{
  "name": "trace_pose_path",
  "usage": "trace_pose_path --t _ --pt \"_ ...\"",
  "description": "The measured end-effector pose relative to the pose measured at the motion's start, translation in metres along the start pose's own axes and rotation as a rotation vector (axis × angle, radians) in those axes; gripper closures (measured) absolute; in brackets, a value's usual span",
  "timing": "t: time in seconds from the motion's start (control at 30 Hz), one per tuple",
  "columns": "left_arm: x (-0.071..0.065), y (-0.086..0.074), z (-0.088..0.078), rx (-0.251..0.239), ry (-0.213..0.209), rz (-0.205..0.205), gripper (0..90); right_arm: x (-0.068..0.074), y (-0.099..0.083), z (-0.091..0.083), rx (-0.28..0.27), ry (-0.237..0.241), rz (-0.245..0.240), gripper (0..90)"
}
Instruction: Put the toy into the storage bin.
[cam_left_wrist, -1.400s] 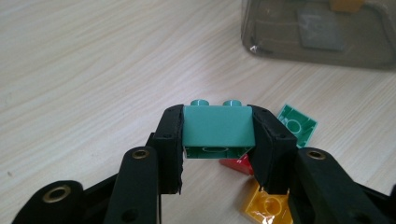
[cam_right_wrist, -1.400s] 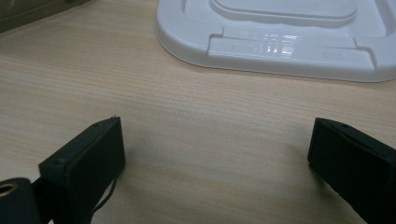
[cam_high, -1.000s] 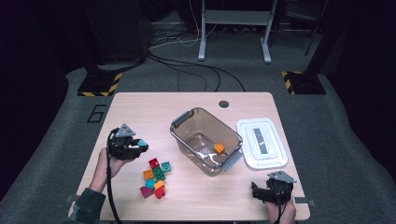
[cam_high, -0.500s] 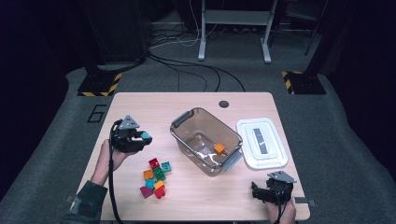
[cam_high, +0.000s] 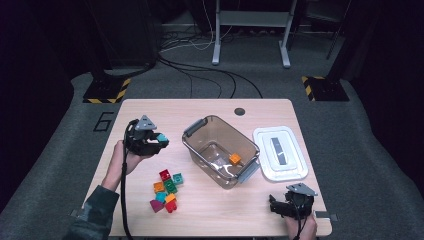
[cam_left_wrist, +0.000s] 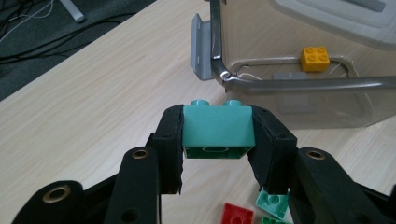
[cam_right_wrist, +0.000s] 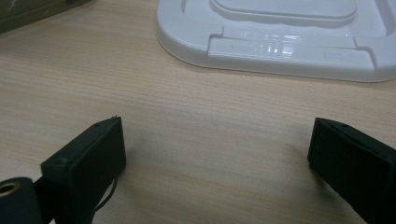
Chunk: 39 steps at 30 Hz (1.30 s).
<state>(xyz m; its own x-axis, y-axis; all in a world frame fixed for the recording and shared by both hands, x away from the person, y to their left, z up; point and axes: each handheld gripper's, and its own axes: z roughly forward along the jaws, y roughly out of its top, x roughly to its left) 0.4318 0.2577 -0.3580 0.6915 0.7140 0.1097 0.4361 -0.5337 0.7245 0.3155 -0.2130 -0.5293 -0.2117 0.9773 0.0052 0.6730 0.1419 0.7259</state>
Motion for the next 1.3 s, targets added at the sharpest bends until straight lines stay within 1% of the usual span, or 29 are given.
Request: trace_pose_path --t 0.03,0.13,0.17,0.2,0.27,0.47,0.57,0.6,0.7,0.8,0.97,1.03,1.2,1.23,1.27,1.3 --pt "0.000 0.005 0.001 0.000 0.000 0.006 58.6 0.000 0.000 0.000 0.000 0.000 0.000 3.3" --pt "-0.001 0.009 0.004 -0.002 -0.001 0.009 58.6 0.000 0.000 0.000 0.000 -0.001 0.000 3.3" --pt "-0.001 0.015 0.005 0.005 -0.005 0.021 58.7 0.000 0.000 0.000 0.000 -0.001 0.000 3.3" --pt "-0.001 0.015 0.005 0.005 -0.005 0.021 58.7 0.000 0.000 0.000 0.000 -0.001 0.000 3.3" --pt "-0.002 0.020 0.007 0.007 -0.002 0.033 58.6 0.000 0.000 0.000 0.000 -0.001 0.000 3.3" --pt "-0.006 0.037 0.013 -0.004 -0.014 0.039 58.7 0.000 0.000 0.000 0.000 -0.001 0.000 3.3" --pt "-0.008 0.044 0.017 0.001 -0.018 0.059 58.6 0.000 0.000 0.000 -0.001 -0.001 0.000 3.3" --pt "-0.009 0.047 0.018 -0.004 -0.025 0.057 58.6 0.000 0.000 0.000 0.000 -0.001 0.000 3.3" --pt "-0.010 0.054 0.021 -0.005 -0.023 0.070 58.6 0.000 0.000 0.000 -0.001 -0.001 0.000 3.3" --pt "-0.011 0.059 0.024 -0.005 -0.029 0.069 58.6 0.000 0.000 0.000 0.000 -0.001 0.000 3.3" --pt "-0.014 0.069 0.031 -0.001 -0.040 0.088 58.6 0.000 0.000 0.000 0.000 -0.001 0.001 3.3" --pt "-0.015 0.071 0.035 0.003 -0.041 0.091 58.6 0.000 0.000 0.000 -0.001 -0.001 0.000 3.3" --pt "-0.019 0.074 0.046 0.020 -0.059 0.094 58.6 0.000 0.000 0.000 -0.001 -0.001 0.000 3.3" --pt "-0.019 0.075 0.047 0.027 -0.061 0.105 58.6 0.000 0.000 0.000 -0.001 -0.001 0.000 3.3" --pt "-0.020 0.076 0.049 0.026 -0.063 0.101 58.5 0.000 0.000 0.000 -0.001 -0.001 0.000 3.3" --pt "-0.021 0.076 0.051 0.031 -0.066 0.107 58.5 0.000 0.000 0.000 -0.001 -0.001 0.000 3.3"
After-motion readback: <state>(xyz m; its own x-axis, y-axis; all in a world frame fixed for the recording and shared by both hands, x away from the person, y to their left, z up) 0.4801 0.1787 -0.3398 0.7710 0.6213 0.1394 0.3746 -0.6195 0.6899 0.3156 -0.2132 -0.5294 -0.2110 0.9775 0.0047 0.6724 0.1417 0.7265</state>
